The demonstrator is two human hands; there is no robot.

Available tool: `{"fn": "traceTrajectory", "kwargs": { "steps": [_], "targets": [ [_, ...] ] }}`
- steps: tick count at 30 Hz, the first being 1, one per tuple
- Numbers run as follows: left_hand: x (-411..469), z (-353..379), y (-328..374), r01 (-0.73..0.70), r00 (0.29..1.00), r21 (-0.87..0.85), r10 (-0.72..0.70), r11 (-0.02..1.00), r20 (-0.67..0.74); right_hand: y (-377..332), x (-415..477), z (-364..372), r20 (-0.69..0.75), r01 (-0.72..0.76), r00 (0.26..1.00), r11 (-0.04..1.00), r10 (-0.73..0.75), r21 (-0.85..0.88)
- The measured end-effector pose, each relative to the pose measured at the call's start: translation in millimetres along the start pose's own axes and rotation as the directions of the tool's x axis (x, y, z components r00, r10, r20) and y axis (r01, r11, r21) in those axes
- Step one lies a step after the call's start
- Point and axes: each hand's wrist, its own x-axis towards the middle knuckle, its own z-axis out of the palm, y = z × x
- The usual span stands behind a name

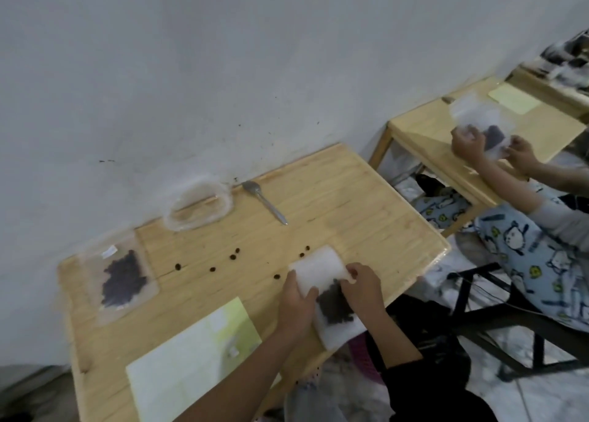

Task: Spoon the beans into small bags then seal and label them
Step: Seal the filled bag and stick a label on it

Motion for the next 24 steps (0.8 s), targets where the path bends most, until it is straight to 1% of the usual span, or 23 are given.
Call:
{"fn": "traceTrajectory", "kwargs": {
  "steps": [4, 7, 10, 12, 14, 16, 18, 19, 21, 22, 23, 24],
  "targets": [
    [-1.2, -5.4, 3.5, -0.074, 0.995, -0.068, 0.069, 0.995, -0.070, -13.3, -1.8, -0.8, -0.088, 0.042, 0.996, 0.996, -0.034, 0.080],
    [-0.6, -21.3, 11.3, -0.148, 0.975, -0.144, 0.120, 0.978, -0.185, -33.8, -2.7, -1.8, -0.081, 0.035, 0.996, 0.980, -0.019, 0.194],
    [1.0, -48.9, 16.7, -0.267, 0.941, -0.129, 0.229, 0.955, -0.251, -56.5, -4.3, 2.6, -0.065, 0.068, 0.997, 0.951, -0.051, 0.300],
    [1.5, -70.1, 19.3, -0.331, 0.918, -0.097, 0.296, 0.939, -0.263, -73.6, -6.5, 10.5, -0.021, 0.107, 0.994, 0.928, -0.106, 0.357],
    [1.5, -91.1, 18.4, -0.360, 0.904, -0.086, 0.324, 0.929, -0.279, -91.0, -9.1, 22.5, 0.055, 0.108, 0.988, 0.912, -0.141, 0.396],
    [0.6, -111.1, 10.0, -0.365, 0.891, -0.101, 0.315, 0.926, -0.327, -103.9, -13.2, 36.5, 0.151, 0.076, 0.975, 0.889, -0.160, 0.452],
    [-3.4, -130.4, -3.8, -0.332, 0.874, -0.154, 0.243, 0.931, -0.421, -109.8, -18.9, 50.4, 0.278, 0.011, 0.947, 0.880, -0.161, 0.474],
    [-5.7, -139.8, -11.6, -0.309, 0.859, -0.191, 0.187, 0.932, -0.477, -108.9, -20.9, 57.9, 0.345, -0.018, 0.925, 0.890, -0.158, 0.456],
    [-12.5, -156.8, -25.8, -0.266, 0.814, -0.245, 0.081, 0.932, -0.575, -104.4, -26.0, 70.8, 0.478, -0.027, 0.867, 0.944, -0.142, 0.330],
    [-16.0, -163.6, -32.7, -0.255, 0.791, -0.257, 0.048, 0.932, -0.610, -101.2, -29.2, 75.6, 0.543, 0.011, 0.829, 0.975, -0.133, 0.222],
    [-18.9, -169.0, -39.2, -0.247, 0.769, -0.261, 0.024, 0.933, -0.639, -97.0, -32.7, 79.7, 0.598, 0.089, 0.791, 0.992, -0.126, 0.091],
    [-21.9, -173.1, -44.5, -0.235, 0.747, -0.261, 0.002, 0.936, -0.665, -92.8, -36.6, 82.7, 0.637, 0.184, 0.761, 0.983, -0.126, -0.025]
  ]
}}
